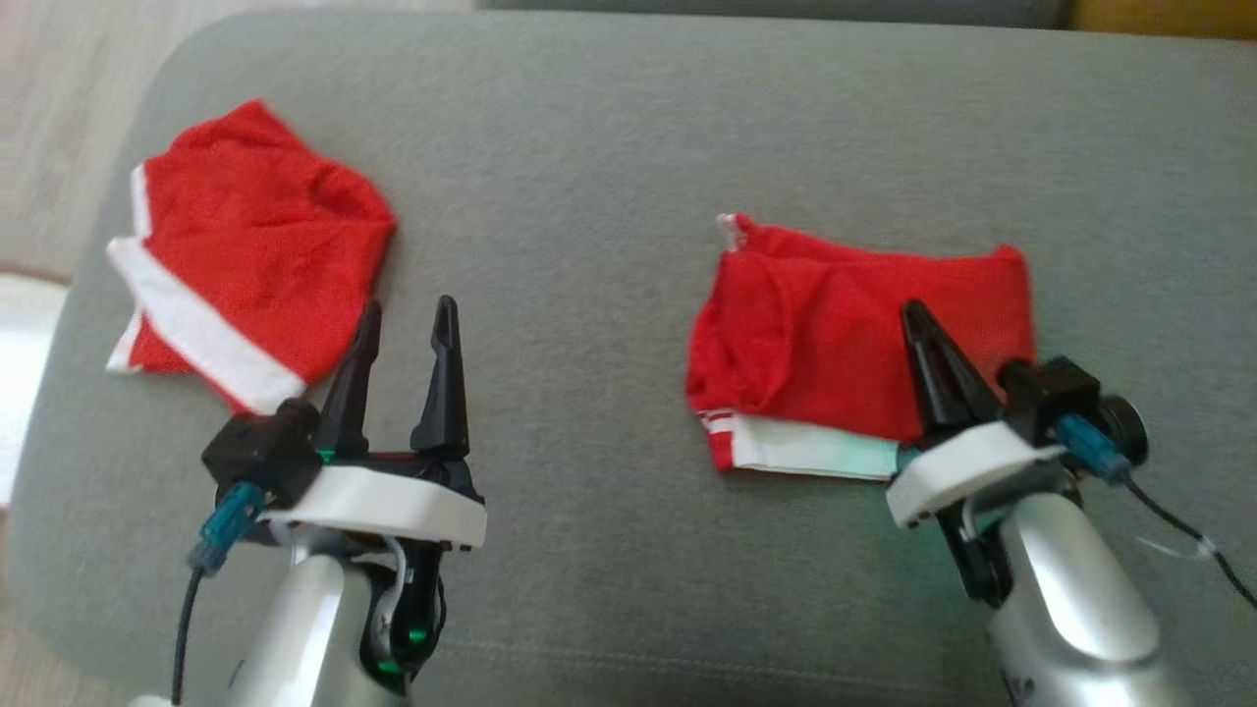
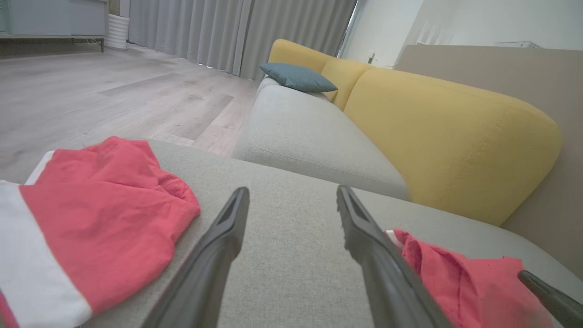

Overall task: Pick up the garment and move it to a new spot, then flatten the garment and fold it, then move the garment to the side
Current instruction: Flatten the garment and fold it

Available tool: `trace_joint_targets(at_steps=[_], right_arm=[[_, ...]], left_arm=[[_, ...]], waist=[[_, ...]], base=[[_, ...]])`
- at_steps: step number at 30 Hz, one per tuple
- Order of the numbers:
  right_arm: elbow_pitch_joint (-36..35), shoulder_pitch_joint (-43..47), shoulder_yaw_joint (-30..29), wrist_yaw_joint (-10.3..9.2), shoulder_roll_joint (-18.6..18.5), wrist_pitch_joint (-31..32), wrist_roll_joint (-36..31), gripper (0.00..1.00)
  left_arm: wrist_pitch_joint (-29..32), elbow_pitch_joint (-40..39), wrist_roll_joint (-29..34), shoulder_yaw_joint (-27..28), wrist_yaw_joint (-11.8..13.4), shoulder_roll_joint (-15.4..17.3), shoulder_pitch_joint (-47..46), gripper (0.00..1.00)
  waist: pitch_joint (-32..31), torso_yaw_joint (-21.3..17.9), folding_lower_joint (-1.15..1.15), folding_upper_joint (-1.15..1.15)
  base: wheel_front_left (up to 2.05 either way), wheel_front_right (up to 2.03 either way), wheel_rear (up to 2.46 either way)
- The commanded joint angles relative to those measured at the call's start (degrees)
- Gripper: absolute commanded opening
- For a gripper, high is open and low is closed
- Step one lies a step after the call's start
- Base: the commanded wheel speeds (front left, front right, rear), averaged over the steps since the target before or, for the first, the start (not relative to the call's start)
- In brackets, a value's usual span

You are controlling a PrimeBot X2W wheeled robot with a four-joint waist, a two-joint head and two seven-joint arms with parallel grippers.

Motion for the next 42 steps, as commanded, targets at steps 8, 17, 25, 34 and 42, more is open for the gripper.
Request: trace_joint_targets(at_steps=[8,17,25,34,42], right_arm=[[11.1,-10.1,7.7,0.37,0.8,-2.0,4.2,0.00],[20.4,-15.1,12.6,0.37,0.8,-2.8,6.7,0.00],[27.3,-16.8,13.1,0.37,0.8,-2.9,7.0,0.00],[23.7,-17.7,14.6,0.37,0.8,-3.3,11.1,0.00],[14.3,-14.9,10.0,0.37,-0.3,-3.3,6.4,0.00]], left_arm=[[-0.3,-1.6,-0.2,1.3,0.1,0.5,-3.8,1.00],[-0.3,-1.9,-1.3,1.1,0.6,0.5,-3.7,1.00],[-0.3,-2.0,-1.7,1.2,0.8,0.5,-4.0,1.00],[-0.3,-1.8,-0.9,3.1,0.1,0.5,-3.7,1.00],[-0.3,-2.3,-0.6,4.1,-0.2,0.5,-2.2,1.00]], waist=[[4.4,8.0,0.00,0.00],[5.2,9.0,0.00,0.00],[5.2,7.4,0.00,0.00],[1.4,1.8,0.00,0.00],[-2.7,-4.2,0.00,0.00]], base=[[0.00,0.00,0.00],[0.00,0.00,0.00],[0.00,0.00,0.00],[0.00,0.00,0.00],[0.00,0.00,0.00]])
